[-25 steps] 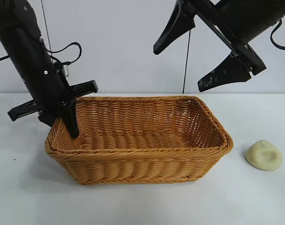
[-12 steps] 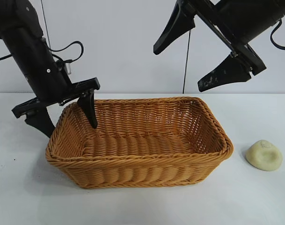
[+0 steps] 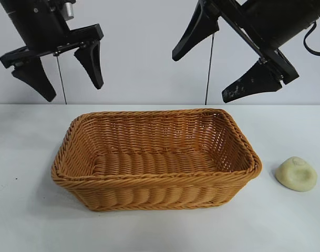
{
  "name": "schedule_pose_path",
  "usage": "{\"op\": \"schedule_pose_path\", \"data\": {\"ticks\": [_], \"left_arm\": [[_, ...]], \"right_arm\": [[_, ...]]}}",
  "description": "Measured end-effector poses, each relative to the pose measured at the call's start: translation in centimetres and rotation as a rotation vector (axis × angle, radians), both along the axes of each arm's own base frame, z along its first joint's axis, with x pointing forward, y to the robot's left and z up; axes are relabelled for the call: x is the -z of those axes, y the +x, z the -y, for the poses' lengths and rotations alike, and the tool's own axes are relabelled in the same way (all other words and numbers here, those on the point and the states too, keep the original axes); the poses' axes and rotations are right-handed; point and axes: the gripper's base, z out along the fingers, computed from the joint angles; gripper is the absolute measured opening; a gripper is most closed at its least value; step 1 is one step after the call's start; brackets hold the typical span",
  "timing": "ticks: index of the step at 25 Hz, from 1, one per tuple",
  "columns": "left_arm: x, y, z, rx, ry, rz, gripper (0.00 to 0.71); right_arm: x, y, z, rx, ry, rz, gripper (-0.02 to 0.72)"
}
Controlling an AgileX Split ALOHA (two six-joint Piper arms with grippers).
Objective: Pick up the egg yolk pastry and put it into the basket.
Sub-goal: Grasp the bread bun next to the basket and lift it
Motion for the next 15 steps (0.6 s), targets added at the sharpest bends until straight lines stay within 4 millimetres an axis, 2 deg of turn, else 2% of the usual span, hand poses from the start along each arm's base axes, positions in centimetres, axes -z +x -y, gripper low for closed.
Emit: {"op": "schedule_pose_path", "data": {"ticks": [5, 9, 11, 15], "left_arm": [[0.2, 0.5, -4.3, -0.054, 0.105, -0.033, 0.66], [0.3, 0.8, -7.4, -0.108, 0.126, -0.046, 0.66], [0.2, 0.9, -8.1, -0.113, 0.128, -0.043, 0.66], [-0.4, 0.3, -8.4, -0.108, 0.129, -0.034, 0.66]], "right_arm": [[0.0, 0.0, 0.0, 0.0, 0.0, 0.0, 0.694], [0.0, 0.0, 0.0, 0.0, 0.0, 0.0, 0.694], [0.0, 0.0, 0.0, 0.0, 0.0, 0.0, 0.694], [0.0, 0.0, 0.0, 0.0, 0.0, 0.0, 0.694]]}}
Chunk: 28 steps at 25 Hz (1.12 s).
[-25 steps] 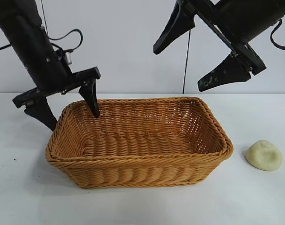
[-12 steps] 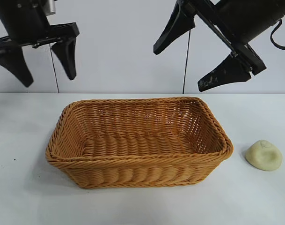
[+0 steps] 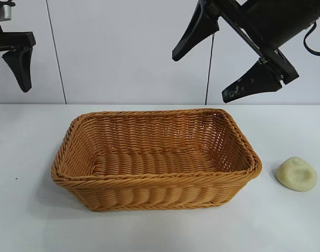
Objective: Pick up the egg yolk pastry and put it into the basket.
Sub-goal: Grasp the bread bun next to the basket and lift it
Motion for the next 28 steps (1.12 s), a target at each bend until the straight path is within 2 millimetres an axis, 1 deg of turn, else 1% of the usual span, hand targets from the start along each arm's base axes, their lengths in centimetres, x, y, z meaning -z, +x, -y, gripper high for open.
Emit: {"op": "schedule_pose_path", "data": {"ticks": [2, 4, 8, 11, 12, 16, 18, 22, 25, 28], "left_arm": [[-0.6, -0.8, -0.1, 0.002, -0.001, 0.005, 0.66], [-1.2, -2.2, -0.2, 0.009, 0.0, 0.003, 0.66], [-3.3, -6.3, -0.4, 0.029, 0.003, 0.022, 0.66], [-4.8, -10.4, -0.7, 0.035, 0.003, 0.043, 0.66], [-5.8, -12.0, -0.9, 0.036, 0.001, 0.074, 0.66], [-7.2, -17.9, -1.3, 0.042, -0.001, 0.132, 0.66], [-7.3, -20.9, -1.5, 0.043, -0.002, 0.165, 0.66], [-7.0, -26.2, -1.9, 0.043, -0.006, 0.235, 0.66], [-5.7, -29.7, -2.1, 0.041, -0.009, 0.29, 0.66], [-4.3, -32.3, -2.3, 0.036, -0.013, 0.384, 0.66]], "right_arm": [[0.0, 0.0, 0.0, 0.0, 0.0, 0.0, 0.694], [0.0, 0.0, 0.0, 0.0, 0.0, 0.0, 0.694], [0.0, 0.0, 0.0, 0.0, 0.0, 0.0, 0.694], [0.0, 0.0, 0.0, 0.001, 0.0, 0.001, 0.694], [0.0, 0.0, 0.0, 0.001, 0.0, 0.001, 0.694], [0.0, 0.0, 0.0, 0.001, 0.0, 0.001, 0.694], [0.0, 0.0, 0.0, 0.001, 0.0, 0.001, 0.694], [0.0, 0.0, 0.0, 0.001, 0.0, 0.001, 0.694], [0.0, 0.0, 0.0, 0.001, 0.0, 0.001, 0.694], [0.0, 0.0, 0.0, 0.001, 0.0, 0.001, 0.694]]}}
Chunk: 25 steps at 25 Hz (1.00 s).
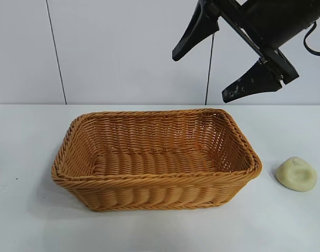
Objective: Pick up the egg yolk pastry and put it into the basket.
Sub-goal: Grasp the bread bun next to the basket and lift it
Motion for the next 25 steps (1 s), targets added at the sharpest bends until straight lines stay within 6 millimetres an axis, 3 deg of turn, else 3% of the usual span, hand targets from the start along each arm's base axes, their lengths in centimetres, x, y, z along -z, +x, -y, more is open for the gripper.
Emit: {"op": "schedule_pose_path", "data": {"ticks": [6, 18, 25], "left_arm": [[2.1, -3.8, -0.3, -0.006, -0.014, 0.175, 0.66], [1.4, -8.5, -0.6, -0.006, -0.038, 0.514, 0.66], [1.4, -9.2, -0.7, -0.006, -0.041, 0.559, 0.66]], "right_arm": [[0.0, 0.0, 0.0, 0.0, 0.0, -0.001, 0.694], [0.1, 0.0, 0.2, -0.023, -0.036, 0.006, 0.694], [-1.3, 0.4, 1.2, -0.048, -0.202, 0.014, 0.694]]}}
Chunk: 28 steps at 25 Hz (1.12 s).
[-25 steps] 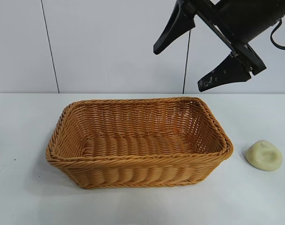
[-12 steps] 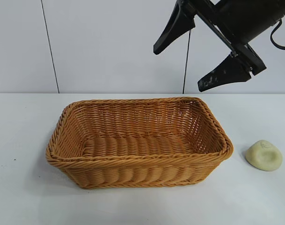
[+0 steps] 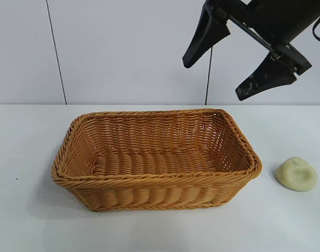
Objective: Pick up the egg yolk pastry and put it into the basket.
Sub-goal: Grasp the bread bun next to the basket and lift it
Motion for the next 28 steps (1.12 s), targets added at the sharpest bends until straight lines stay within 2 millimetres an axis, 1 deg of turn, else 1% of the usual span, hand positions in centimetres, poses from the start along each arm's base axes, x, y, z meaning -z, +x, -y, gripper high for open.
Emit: {"op": "schedule_pose_path", "data": {"ticks": [2, 6, 10, 13, 18, 24, 28], "left_arm": [[0.0, 0.0, 0.0, 0.0, 0.0, 0.0, 0.66], [0.0, 0.0, 0.0, 0.0, 0.0, 0.0, 0.66], [0.0, 0.0, 0.0, 0.0, 0.0, 0.001, 0.66], [0.0, 0.0, 0.0, 0.0, 0.0, 0.001, 0.66], [0.0, 0.0, 0.0, 0.0, 0.0, 0.001, 0.66], [0.0, 0.0, 0.0, 0.0, 0.0, 0.001, 0.66], [0.0, 0.0, 0.0, 0.0, 0.0, 0.001, 0.66]], "right_arm": [[0.0, 0.3, 1.1, 0.042, -0.081, -0.004, 0.694], [0.4, 0.8, 5.0, 0.151, -0.227, -0.036, 0.694], [1.1, 1.4, 8.8, 0.251, -0.26, -0.072, 0.694], [2.7, 1.9, 10.5, 0.286, -0.27, -0.145, 0.694], [7.0, 3.2, 10.8, 0.256, -0.291, -0.259, 0.694], [12.7, 4.4, 10.8, 0.254, -0.29, -0.381, 0.694], [15.3, 4.7, 10.8, 0.254, -0.294, -0.439, 0.694]]}}
